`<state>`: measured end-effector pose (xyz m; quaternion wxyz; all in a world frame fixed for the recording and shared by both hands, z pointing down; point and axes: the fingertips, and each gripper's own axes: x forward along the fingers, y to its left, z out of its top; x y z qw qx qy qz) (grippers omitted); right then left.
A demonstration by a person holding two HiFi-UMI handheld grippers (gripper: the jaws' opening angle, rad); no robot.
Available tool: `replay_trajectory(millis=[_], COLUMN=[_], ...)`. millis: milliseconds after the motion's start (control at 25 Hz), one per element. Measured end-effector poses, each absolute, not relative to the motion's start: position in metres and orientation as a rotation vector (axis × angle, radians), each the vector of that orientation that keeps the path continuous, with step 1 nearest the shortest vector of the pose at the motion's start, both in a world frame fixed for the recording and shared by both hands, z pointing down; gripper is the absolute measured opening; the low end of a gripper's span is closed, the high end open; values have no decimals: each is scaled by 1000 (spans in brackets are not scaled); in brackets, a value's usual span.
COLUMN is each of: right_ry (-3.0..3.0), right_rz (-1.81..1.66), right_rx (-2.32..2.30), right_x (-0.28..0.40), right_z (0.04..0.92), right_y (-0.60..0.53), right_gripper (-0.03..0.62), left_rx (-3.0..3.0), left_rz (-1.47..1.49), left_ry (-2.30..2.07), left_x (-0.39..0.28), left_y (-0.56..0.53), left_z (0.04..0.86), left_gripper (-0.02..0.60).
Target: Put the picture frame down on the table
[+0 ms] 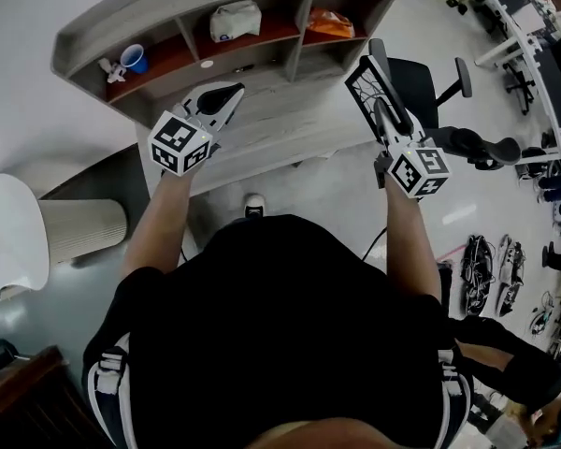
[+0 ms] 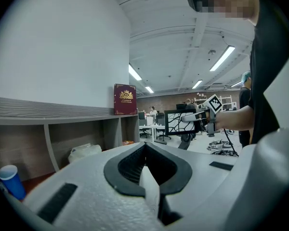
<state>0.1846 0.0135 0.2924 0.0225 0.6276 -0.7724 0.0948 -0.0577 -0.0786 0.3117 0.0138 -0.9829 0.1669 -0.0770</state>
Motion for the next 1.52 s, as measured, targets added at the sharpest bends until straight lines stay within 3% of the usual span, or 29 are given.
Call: replay_trajectory(millis=[1520], right_ry=[-2249], right_rz=[316], right_rx=[2055], right_x=[149], right_z=[293], right_y=[-89], right_gripper=[17], left_rx=[-3079], left_rz=[-340], left_ry=[235], left_x=[-74], left_y=[-183], left_z=[339], left_gripper=[18])
